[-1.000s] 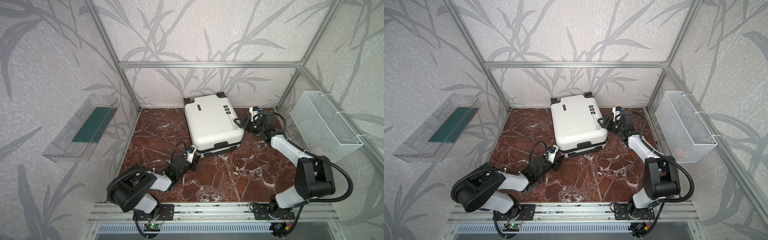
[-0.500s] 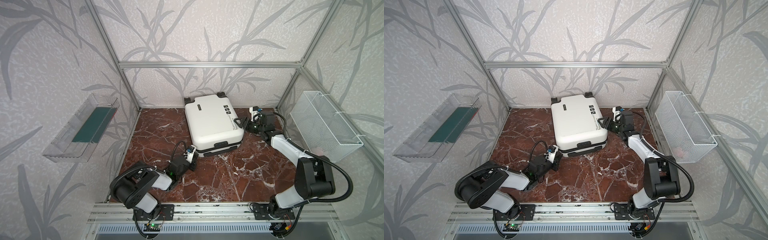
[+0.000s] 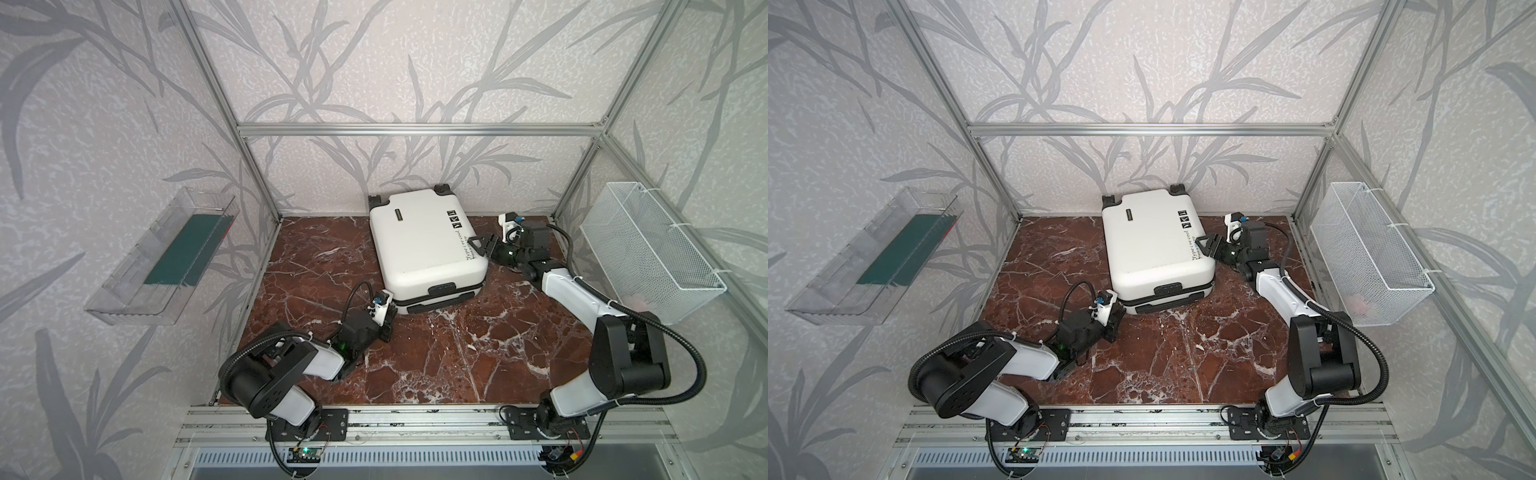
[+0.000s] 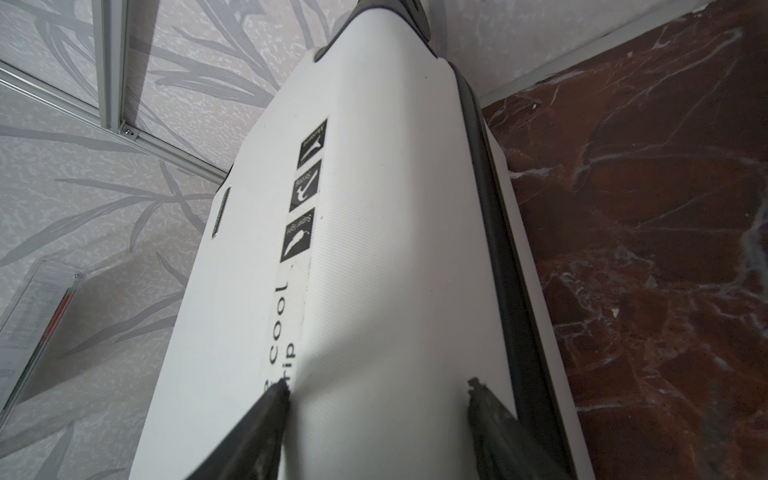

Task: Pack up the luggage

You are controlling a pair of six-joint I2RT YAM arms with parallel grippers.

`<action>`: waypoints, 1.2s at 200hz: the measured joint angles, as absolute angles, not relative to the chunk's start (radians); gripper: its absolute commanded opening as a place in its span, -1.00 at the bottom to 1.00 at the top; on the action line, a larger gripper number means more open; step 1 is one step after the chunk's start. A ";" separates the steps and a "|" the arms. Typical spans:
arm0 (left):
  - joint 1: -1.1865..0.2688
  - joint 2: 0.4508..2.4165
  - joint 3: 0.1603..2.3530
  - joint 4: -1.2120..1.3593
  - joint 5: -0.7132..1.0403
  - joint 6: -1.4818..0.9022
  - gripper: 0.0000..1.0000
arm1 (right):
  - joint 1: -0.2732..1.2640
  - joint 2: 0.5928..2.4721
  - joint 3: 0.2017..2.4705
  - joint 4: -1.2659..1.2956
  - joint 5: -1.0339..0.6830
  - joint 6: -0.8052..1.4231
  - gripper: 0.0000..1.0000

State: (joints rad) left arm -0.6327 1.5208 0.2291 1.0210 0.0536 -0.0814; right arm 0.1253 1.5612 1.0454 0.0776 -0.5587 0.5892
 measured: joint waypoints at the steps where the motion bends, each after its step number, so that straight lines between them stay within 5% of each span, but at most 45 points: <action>1: -0.633 1.520 0.229 1.021 0.054 -0.081 -0.57 | 0.125 1.561 1.045 0.078 -0.559 0.589 0.35; 142: -0.632 1.417 0.243 0.916 0.046 -0.059 -0.61 | 0.125 1.561 1.047 0.078 -0.559 0.586 0.35; 240: -0.632 1.414 0.243 0.907 0.051 -0.052 -1.00 | 0.126 1.561 1.047 0.078 -0.559 0.585 0.34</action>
